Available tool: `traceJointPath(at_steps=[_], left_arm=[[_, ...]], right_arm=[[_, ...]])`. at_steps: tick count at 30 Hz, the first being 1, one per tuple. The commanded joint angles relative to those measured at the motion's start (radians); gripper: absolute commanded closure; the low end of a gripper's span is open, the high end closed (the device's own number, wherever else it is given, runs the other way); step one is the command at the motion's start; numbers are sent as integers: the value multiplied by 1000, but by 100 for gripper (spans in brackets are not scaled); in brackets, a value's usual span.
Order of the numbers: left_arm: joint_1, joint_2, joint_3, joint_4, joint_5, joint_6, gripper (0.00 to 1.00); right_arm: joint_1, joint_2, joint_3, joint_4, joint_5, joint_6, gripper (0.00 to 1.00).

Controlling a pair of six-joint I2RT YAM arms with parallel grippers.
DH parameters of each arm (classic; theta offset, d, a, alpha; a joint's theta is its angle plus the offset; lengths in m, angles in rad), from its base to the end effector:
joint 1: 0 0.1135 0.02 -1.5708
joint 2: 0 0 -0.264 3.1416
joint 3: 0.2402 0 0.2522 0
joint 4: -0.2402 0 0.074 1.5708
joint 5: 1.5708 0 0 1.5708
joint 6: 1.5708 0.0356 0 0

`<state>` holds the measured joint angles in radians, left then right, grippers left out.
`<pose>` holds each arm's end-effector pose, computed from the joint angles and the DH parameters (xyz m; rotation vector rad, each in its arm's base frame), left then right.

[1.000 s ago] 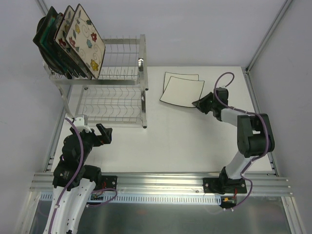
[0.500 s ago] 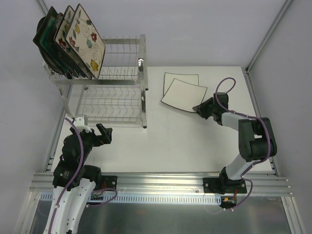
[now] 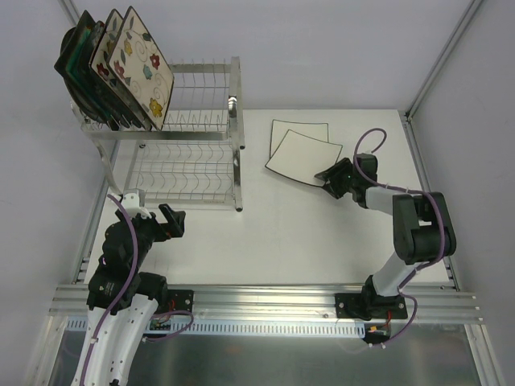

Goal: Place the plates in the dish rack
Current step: Grab a plate with the right arm

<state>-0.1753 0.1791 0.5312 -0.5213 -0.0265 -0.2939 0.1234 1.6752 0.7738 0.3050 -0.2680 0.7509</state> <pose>0.0765 -0.0126 0.2829 -0.1233 1.7464 -0.3207 0.3325 0.0507 0.1604 0.5407 2.1863 0.7782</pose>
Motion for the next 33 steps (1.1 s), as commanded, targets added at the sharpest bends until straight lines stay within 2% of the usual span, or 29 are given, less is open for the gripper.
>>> traceJointPath(at_steps=[1,10,22,25,33], left_arm=[[3,5,-4,27,17,-2,1],[3,8,-4,27,17,-2,1],[3,16,-4,27,13,-5,1],[3,17,-4,29,14,-5,1],[5,19,-4,27,19,-4,1]], right_arm=[[-13,34,22,83,-27,-47,46],[-18,136,61,216,-79,-39,46],[-19,207,90,299,-103,-18,48],[-19,215,93,309,-106,-13,52],[-27,193,70,333,-126,8,75]])
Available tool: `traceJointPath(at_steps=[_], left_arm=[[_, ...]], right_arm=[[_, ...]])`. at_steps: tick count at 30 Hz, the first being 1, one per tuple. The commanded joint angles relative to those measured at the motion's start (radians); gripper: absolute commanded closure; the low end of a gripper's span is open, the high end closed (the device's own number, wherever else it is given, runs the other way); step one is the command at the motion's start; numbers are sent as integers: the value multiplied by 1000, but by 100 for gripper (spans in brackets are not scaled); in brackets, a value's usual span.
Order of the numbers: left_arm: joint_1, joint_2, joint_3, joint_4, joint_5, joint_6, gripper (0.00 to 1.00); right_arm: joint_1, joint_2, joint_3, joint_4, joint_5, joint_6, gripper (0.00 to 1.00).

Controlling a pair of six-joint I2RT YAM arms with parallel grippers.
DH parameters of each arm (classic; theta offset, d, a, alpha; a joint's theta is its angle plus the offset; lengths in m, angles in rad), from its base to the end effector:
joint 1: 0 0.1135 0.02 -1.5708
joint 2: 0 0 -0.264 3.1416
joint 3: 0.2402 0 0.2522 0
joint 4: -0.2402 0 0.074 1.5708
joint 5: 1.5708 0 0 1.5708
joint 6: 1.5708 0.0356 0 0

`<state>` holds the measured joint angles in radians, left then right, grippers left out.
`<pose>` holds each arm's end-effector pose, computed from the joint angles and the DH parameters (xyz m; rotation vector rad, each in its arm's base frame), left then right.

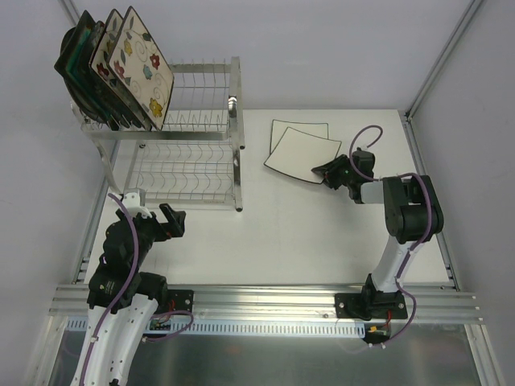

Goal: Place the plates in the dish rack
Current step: Grab a plate with the right arm

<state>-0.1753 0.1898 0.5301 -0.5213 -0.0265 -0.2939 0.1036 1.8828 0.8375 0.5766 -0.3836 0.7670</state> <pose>0.0784 -0.0129 0.2819 -0.1239 1.7582 -0.3188 0.3679 0.0516 0.1346 0.4508 2.0850 0.9219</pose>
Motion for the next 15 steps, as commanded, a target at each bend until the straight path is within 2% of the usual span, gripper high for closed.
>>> traceJointPath(at_steps=[1,15], left_arm=[[3,8,-2,27,19,-4,1],[3,-9,-2,27,25,-5,1]], right_arm=[[-10,-19,3,62,-14,-5,77],[-16,-128,-28,14,-41,29,90]])
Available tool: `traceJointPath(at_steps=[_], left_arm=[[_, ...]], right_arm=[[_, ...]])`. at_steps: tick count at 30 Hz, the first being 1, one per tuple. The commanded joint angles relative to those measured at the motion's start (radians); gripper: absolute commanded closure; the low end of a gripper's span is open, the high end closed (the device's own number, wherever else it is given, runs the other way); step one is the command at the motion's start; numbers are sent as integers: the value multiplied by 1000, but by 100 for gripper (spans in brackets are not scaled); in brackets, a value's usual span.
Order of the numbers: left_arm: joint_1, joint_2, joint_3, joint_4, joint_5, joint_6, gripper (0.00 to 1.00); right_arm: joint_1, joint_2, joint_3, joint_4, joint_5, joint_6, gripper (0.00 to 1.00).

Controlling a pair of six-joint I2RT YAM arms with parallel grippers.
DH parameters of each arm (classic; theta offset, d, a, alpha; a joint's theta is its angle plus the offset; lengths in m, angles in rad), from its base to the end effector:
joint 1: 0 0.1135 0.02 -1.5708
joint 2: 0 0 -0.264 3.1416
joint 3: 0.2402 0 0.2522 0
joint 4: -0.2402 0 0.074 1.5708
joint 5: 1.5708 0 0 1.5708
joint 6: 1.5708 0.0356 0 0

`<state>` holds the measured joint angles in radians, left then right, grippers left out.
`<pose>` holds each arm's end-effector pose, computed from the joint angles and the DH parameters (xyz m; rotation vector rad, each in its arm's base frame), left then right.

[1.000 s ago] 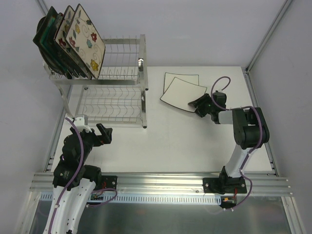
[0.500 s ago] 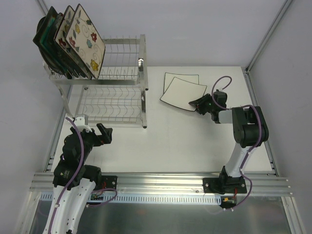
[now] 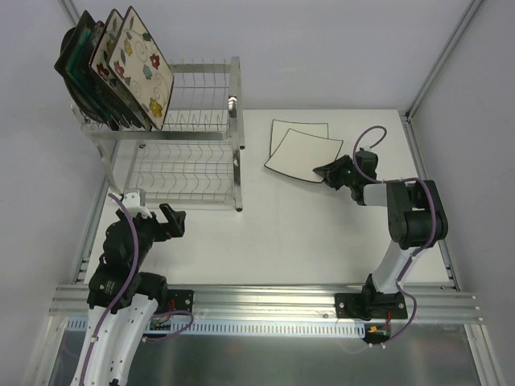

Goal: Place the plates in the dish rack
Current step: Grab a plate with the right arm

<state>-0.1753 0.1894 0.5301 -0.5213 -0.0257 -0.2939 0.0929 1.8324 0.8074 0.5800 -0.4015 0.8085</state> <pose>0.0783 -0.0129 0.2819 -0.1233 1.7579 -0.3196 0.3602 0.0475 0.1443 0.4827 2.0606 0.9615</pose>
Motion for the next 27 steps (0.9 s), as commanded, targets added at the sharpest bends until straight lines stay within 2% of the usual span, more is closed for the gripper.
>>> traceJointPath(at_steps=[1,11,19,27], left_arm=[[3,-10,-2,27,24,-5,1],[3,-16,-1,27,23,-7,1],[3,7,13,29,78,-47,1],[3,137,125,30,176,-122,1]], right_arm=[[-4,-87,7,4,-25,-9,90],[-10,-168,56,-45,-46,1,99],[-16,-214,108,-81,-76,4,100],[-27,-283,162,-126,-103,6,99]])
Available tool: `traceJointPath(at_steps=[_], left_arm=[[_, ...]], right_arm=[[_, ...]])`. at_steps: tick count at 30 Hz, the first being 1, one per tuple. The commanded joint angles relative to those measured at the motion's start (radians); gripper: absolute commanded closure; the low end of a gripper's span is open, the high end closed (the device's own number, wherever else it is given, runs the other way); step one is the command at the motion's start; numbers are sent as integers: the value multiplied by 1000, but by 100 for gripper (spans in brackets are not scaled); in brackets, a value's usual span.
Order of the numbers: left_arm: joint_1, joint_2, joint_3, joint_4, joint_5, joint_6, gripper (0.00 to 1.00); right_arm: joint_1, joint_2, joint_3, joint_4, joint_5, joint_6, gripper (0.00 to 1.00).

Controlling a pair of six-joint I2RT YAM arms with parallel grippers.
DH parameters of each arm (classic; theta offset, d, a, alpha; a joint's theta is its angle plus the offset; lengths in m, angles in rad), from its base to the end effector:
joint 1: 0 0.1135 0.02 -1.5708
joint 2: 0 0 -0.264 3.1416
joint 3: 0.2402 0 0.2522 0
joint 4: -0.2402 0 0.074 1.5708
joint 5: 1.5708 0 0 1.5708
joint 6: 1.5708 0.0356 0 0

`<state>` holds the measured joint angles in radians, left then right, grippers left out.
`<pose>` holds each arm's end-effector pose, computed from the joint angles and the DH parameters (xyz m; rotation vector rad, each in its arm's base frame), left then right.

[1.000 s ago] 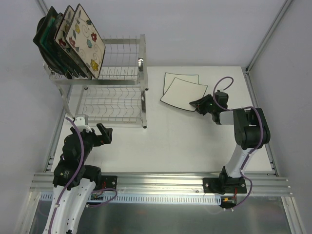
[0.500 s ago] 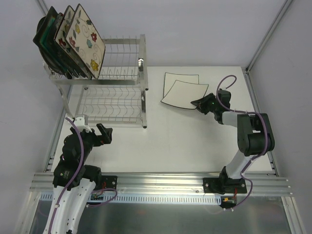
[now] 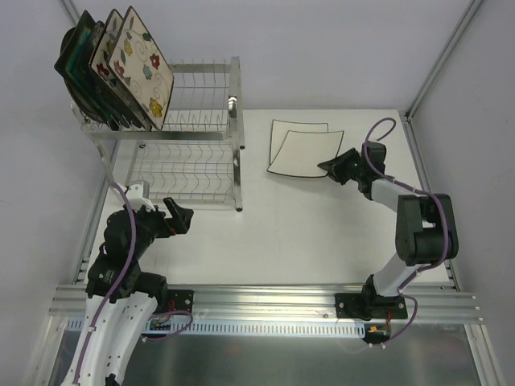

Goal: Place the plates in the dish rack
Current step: Grab a plate with the right arm, then pass the plate from the right arm to the left

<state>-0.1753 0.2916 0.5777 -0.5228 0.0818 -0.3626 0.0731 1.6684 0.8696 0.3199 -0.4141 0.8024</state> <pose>0.0897 -0.0188 0.2904 -0.1124 1.8268 -0.4549 0.3522 0.0402 0.1935 0.5057 2.0869 0.9538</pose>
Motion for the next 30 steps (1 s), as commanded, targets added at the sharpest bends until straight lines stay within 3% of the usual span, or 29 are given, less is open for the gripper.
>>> traceJointPath(at_steps=[1,6,9,23,30], left_arm=[[3,46,91,33,78,-59,1],[5,138,177,47,257,-73,6],[3,178,211,72,315,-125,2],[-9,333,304,188,418,-255,1],[-127,392,350,234,368,-260,1]], right_arm=[[-12,-134,111,125,-97,11,99],[-29,-193,131,91,-118,18,99],[-45,-240,140,53,-135,18,99],[-144,-501,120,-238,-285,-68,99],[-157,-660,33,-252,-380,-77,99]])
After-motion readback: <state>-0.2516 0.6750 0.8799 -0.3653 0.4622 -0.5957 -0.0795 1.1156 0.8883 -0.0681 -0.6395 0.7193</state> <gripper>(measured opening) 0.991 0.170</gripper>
